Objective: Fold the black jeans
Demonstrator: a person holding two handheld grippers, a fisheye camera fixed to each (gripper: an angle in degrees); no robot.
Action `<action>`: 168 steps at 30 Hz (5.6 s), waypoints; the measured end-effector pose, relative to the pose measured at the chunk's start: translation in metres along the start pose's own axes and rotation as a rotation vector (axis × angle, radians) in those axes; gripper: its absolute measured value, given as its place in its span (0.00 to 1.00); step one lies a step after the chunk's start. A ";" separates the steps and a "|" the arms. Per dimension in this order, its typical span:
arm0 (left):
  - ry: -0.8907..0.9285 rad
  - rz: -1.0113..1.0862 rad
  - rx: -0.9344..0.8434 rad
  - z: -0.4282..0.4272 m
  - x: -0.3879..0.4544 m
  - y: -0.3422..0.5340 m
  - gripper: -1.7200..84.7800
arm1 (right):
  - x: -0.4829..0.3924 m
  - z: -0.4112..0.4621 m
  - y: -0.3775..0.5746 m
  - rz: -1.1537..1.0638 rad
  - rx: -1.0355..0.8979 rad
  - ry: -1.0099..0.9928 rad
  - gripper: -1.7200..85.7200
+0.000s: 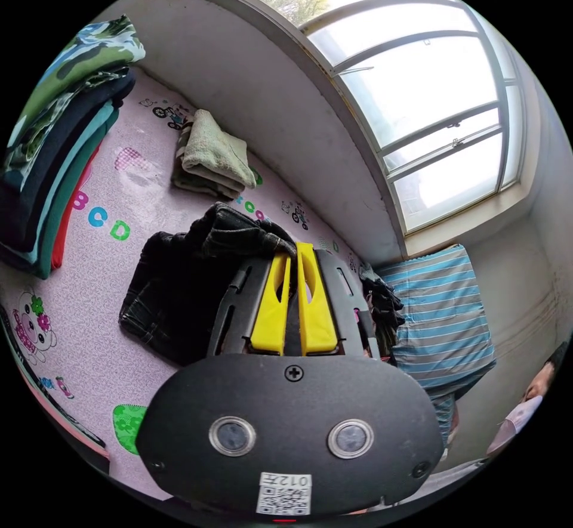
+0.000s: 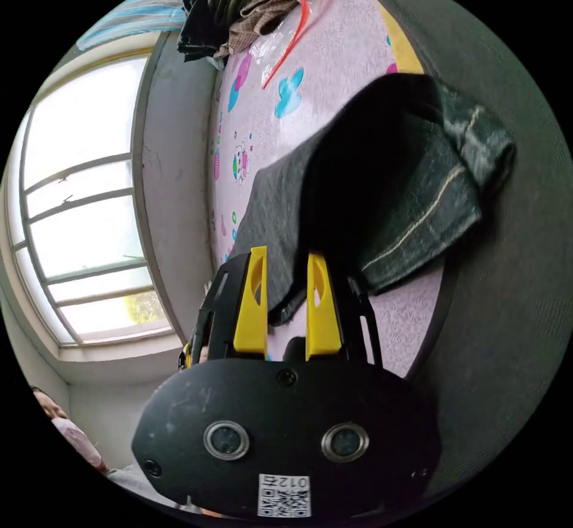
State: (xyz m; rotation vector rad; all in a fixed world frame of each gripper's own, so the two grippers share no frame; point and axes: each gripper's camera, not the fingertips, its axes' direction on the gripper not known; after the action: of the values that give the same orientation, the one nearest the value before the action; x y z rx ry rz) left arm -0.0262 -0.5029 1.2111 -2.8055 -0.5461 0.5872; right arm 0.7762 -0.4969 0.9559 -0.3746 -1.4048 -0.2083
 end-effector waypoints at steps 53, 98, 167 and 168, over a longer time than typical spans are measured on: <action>-0.203 0.258 -0.105 0.173 0.083 -0.135 0.07 | -0.318 0.156 -0.079 -0.763 -0.058 0.298 0.12; -0.301 -0.074 -0.428 0.223 -0.144 -0.123 0.02 | -0.074 0.120 -0.148 -0.035 0.170 0.265 0.02; -0.302 0.516 -0.197 0.167 0.035 0.048 0.03 | -0.202 0.349 -0.111 -0.748 0.129 0.964 0.08; -0.239 0.541 -0.232 0.197 0.054 0.045 0.03 | -0.207 0.356 -0.106 -0.754 0.161 0.989 0.08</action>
State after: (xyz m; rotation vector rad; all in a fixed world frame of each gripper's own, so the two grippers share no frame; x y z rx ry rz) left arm -0.0499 -0.4945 1.0035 -3.1305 0.1372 1.0276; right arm 0.3779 -0.4773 0.8091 0.3914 -0.5065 -0.7714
